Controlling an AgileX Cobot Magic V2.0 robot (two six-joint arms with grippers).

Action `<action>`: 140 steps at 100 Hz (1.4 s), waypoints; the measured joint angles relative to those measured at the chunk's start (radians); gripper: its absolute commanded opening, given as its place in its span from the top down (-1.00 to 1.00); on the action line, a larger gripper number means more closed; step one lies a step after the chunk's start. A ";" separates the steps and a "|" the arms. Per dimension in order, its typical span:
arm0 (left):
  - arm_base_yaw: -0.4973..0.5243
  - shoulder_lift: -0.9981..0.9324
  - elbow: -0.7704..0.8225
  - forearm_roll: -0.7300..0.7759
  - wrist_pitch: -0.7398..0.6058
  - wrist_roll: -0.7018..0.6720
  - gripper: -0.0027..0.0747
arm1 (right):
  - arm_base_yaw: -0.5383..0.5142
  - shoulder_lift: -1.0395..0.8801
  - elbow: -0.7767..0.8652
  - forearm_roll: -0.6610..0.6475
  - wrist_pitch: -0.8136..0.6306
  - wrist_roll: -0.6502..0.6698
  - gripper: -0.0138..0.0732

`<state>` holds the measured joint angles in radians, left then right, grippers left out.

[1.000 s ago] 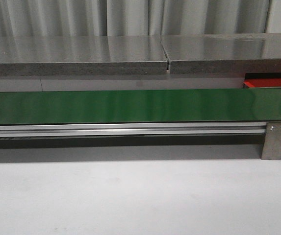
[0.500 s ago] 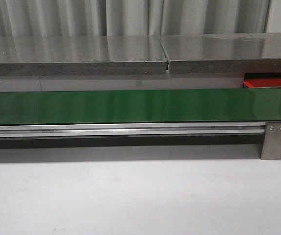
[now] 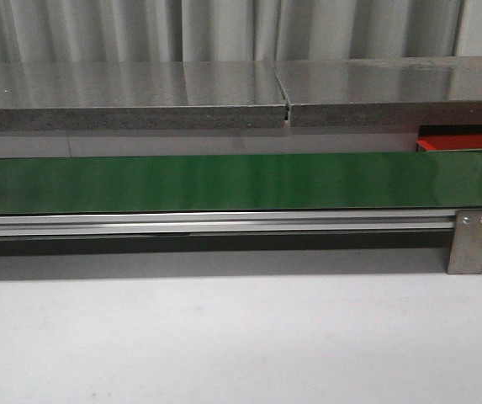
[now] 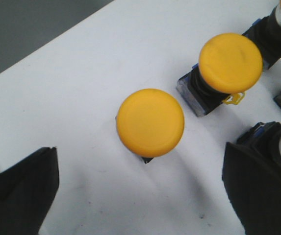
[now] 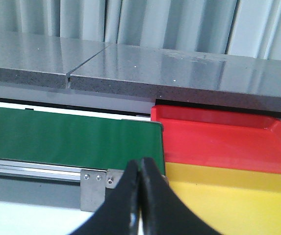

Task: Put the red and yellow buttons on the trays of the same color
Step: 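Lift the red button and set it on the green belt, left gripper, then grasp a yellow push-button on the table with the left gripper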

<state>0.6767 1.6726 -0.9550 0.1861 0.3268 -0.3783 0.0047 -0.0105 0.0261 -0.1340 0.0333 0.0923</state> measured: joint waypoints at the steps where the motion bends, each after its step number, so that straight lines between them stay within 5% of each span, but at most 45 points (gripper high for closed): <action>1: 0.000 0.002 0.000 0.000 -0.002 0.000 -0.75 | 0.000 0.000 0.000 0.000 0.000 0.000 0.84; 67: 0.000 0.180 -0.152 0.031 0.054 0.000 -0.70 | 0.000 0.000 0.000 0.000 0.000 0.000 0.84; 79: 0.000 0.183 -0.154 0.031 0.059 0.000 -0.38 | 0.000 0.000 0.000 0.000 0.000 0.000 0.84; 99: 0.000 0.183 -0.160 0.031 0.078 0.000 0.63 | 0.000 0.000 0.000 0.000 0.000 0.000 0.84; 109: 0.000 0.178 -0.160 0.031 0.098 0.000 0.97 | 0.000 0.000 0.000 0.000 0.000 0.000 0.84; 140: 0.000 0.052 -0.160 0.007 0.166 0.000 0.98 | 0.000 0.000 0.000 0.000 0.000 0.000 0.84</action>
<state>0.6767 1.7244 -1.1155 0.1928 0.4927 -0.3788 0.0047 -0.0105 0.0261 -0.1340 0.0333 0.0923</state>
